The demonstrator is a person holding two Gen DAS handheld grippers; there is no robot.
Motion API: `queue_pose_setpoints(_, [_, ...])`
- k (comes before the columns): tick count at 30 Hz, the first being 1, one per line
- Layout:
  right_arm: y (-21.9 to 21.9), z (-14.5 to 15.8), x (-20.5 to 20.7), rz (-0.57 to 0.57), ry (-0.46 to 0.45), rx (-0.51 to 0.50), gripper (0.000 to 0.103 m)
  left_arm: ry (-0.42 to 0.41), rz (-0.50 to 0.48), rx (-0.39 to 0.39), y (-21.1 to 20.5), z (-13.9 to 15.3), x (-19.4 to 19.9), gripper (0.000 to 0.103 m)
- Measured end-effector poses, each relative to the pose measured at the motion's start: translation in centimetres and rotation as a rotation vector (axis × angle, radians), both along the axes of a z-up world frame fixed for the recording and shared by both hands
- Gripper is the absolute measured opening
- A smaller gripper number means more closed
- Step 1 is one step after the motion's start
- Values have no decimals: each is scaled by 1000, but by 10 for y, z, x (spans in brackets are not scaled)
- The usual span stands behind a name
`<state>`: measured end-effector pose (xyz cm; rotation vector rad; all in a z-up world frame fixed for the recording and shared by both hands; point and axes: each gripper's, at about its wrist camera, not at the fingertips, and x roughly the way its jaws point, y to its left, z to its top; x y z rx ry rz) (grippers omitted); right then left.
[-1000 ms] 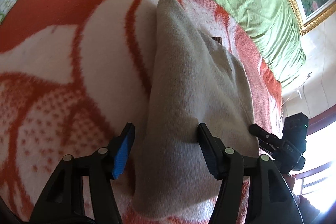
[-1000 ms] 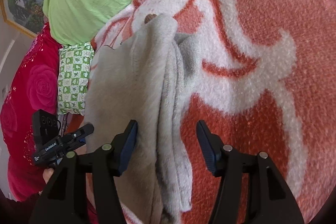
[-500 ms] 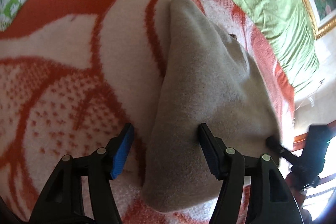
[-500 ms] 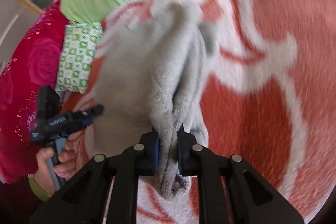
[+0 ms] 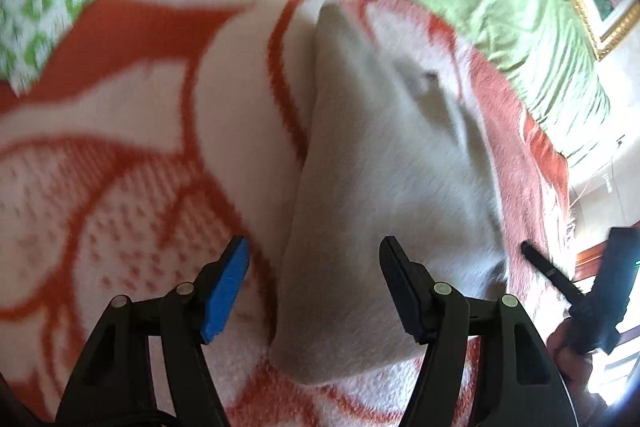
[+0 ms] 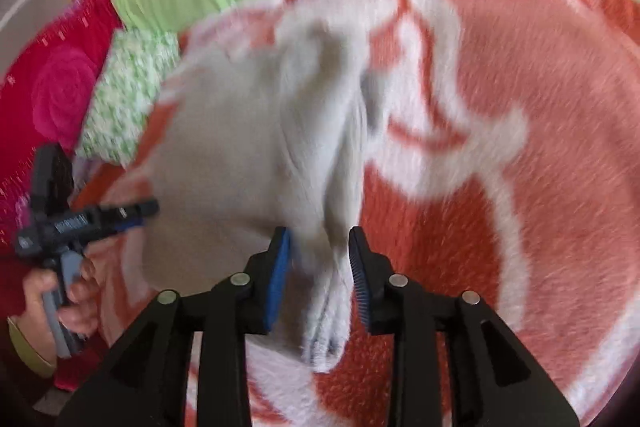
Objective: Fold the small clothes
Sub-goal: 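Lay the folded sweater flat with both grippers and open them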
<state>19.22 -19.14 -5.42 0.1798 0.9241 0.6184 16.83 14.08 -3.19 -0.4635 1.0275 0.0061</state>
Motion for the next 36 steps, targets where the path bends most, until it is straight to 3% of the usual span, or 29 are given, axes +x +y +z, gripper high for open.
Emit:
queue_pose_setpoints(3, [18, 21, 14, 44, -14, 49, 32, -41, -2, 41, -7, 19, 21, 67])
queue_pose_setpoints(7, [54, -2, 47, 62, 56, 7, 32, 32, 17, 134, -12, 5, 59, 57])
queue_pose_setpoints(9, [64, -30, 68, 32, 132, -71, 29, 82, 22, 122, -9, -14, 73, 58])
queue_pose_setpoints(11, [65, -57, 86, 8, 183, -91, 24, 101, 29, 105, -3, -28, 83, 66])
queue_pose_setpoints(15, [72, -53, 96, 19, 160, -102, 23, 112, 47, 65, 8, -30, 87, 68])
queue_pose_setpoints(23, [38, -15, 34, 34, 87, -25, 27, 62, 12, 91, -1, -7, 31, 67])
queue_pose_setpoints(25, [32, -14, 17, 35, 80, -21, 29, 66, 9, 100, -6, -10, 12, 72])
queue_pose_setpoints(27, [27, -19, 0, 38, 96, -47, 38, 85, -7, 111, -11, -18, -4, 72])
queue_pose_setpoints(31, [16, -36, -23, -6, 124, -107, 40, 66, 1, 108, -11, -20, -34, 73])
queue_pose_setpoints(36, [-8, -20, -56, -71, 75, -58, 40, 18, -29, 231, -20, -4, -71, 72])
